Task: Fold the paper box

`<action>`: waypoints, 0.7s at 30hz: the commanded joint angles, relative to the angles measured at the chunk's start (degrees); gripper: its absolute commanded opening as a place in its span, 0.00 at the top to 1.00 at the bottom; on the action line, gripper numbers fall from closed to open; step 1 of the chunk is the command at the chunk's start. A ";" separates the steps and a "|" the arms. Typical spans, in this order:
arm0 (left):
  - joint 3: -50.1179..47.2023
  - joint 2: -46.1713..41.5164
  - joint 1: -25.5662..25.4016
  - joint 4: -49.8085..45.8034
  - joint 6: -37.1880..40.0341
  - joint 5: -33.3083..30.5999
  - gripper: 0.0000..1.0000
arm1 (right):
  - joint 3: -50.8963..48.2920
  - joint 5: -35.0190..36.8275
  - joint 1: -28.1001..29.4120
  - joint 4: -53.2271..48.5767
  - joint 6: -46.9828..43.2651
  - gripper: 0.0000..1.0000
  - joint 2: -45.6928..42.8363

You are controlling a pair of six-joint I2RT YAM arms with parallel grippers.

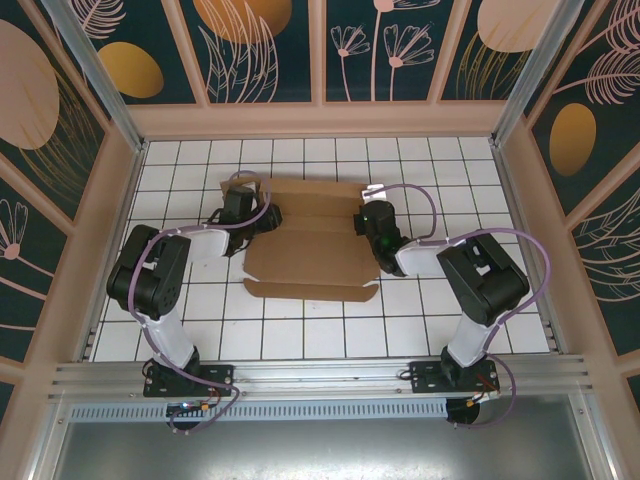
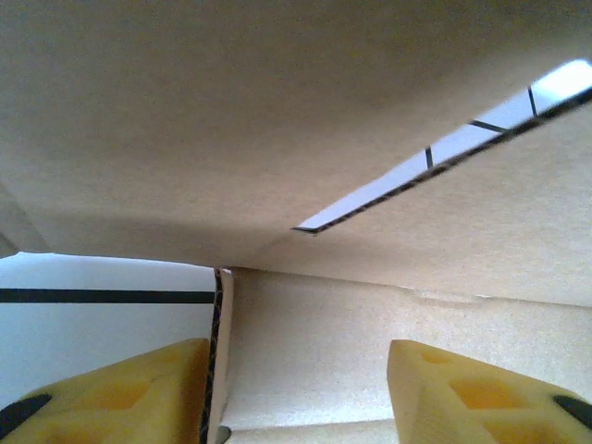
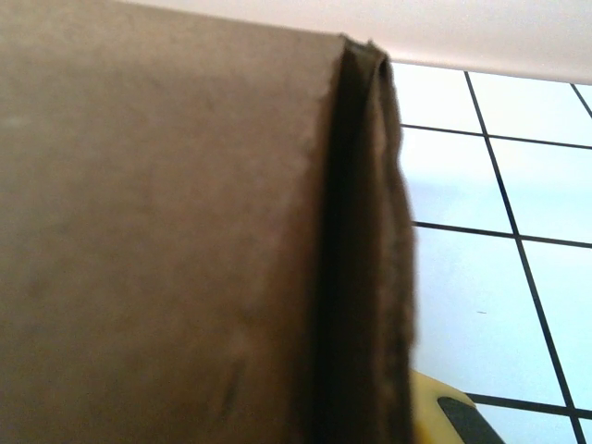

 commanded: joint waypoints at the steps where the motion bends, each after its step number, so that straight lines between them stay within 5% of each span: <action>1: -0.65 -2.78 -0.54 1.24 0.07 -3.89 0.48 | -0.25 -3.25 1.31 -6.16 0.72 1.00 2.94; 21: 3.95 3.07 -3.65 -1.60 3.71 -2.79 0.55 | 0.58 -4.19 1.33 -7.08 0.73 1.00 4.08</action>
